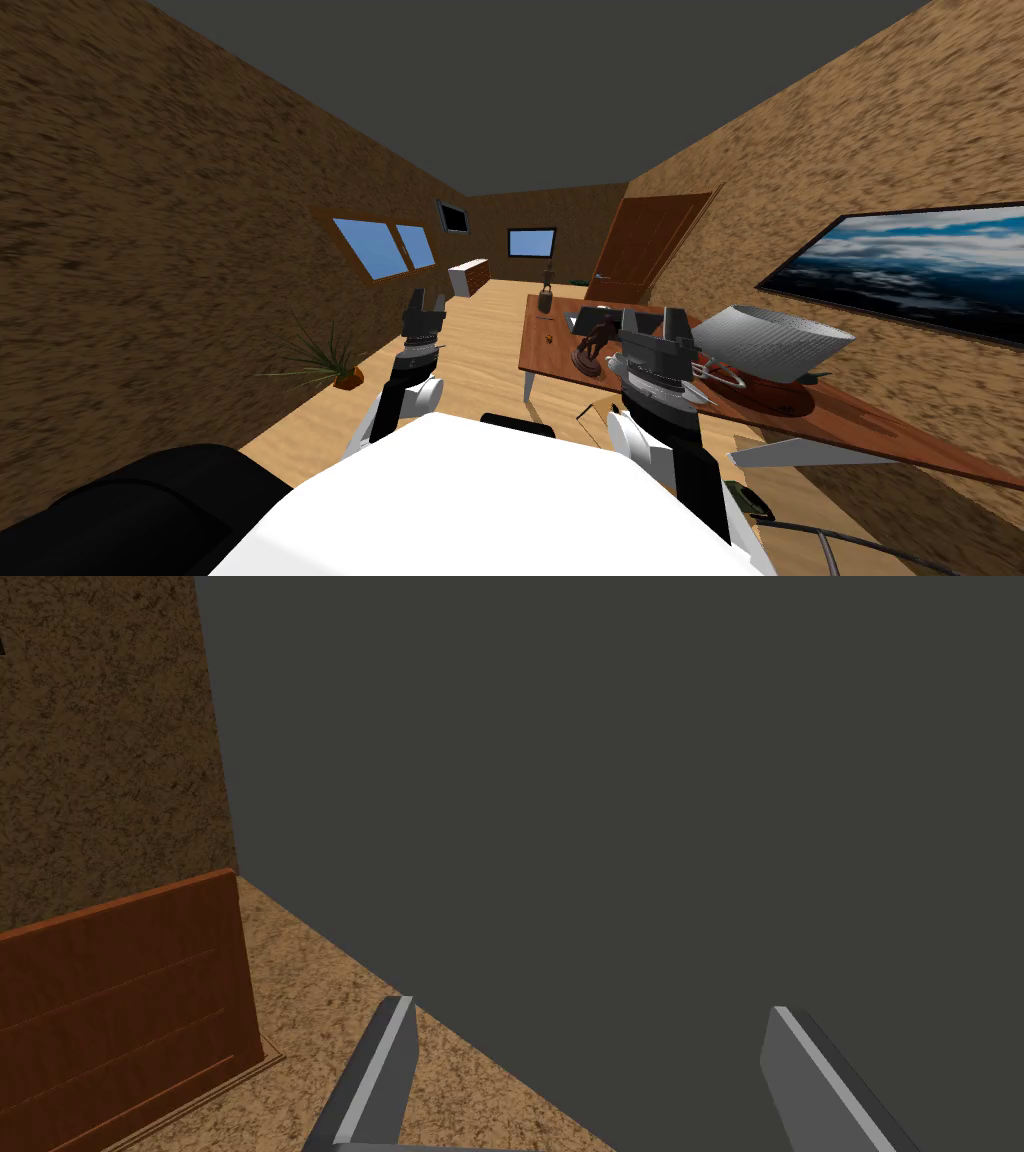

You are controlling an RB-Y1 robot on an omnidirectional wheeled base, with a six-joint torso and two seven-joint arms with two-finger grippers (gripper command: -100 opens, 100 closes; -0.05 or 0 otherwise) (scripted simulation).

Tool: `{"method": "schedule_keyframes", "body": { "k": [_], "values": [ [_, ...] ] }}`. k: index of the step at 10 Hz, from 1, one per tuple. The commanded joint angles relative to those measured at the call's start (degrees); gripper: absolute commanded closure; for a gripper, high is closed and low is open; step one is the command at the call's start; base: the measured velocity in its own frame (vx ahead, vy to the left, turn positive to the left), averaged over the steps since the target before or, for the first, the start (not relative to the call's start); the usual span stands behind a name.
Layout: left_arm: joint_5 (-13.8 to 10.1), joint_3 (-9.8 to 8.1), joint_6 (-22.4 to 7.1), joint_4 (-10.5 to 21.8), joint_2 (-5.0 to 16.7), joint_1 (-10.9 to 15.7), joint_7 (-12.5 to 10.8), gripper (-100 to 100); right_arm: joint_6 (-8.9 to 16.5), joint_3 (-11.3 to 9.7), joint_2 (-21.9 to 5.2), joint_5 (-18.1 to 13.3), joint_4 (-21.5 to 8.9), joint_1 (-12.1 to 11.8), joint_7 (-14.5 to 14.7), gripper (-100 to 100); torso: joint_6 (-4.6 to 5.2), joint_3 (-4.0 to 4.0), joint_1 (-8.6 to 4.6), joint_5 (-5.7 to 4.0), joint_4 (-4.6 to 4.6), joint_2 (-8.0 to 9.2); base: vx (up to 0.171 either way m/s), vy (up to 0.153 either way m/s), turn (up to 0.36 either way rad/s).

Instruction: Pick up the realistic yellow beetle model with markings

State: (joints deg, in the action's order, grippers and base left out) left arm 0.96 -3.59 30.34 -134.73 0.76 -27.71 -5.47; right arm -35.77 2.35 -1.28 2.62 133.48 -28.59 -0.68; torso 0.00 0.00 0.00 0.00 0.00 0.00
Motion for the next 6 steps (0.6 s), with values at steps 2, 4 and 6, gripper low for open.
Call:
{"method": "schedule_keyframes", "body": {
  "k": [2,4,6],
  "values": [
    [0.0,0.0,0.0,0.0,0.0,0.0,0.0,0,2.2,1.07,-2.86,1.9,-1.58,-0.78,-1.42,-100,0.0,-0.01,0.12,0.02,-0.01,-0.02,0.017,0.078,0.021],
    [0.0,0.01,0.0,0.0,-0.01,0.0,0.0,0,4.61,2.12,-4.77,3.93,-3.29,-1.6,-3.01,-100,0.0,-0.04,0.49,0.11,-0.02,-0.06,0.003,0.147,0.009],
    [0.0,0.01,0.0,0.0,-0.01,0.0,0.0,0,7.78,3.48,-6.68,6.58,-5.47,-2.58,-5.17,-100,0.0,-0.03,0.62,0.14,-0.01,-0.06,0.038,0.17,0.016]
  ]
}}
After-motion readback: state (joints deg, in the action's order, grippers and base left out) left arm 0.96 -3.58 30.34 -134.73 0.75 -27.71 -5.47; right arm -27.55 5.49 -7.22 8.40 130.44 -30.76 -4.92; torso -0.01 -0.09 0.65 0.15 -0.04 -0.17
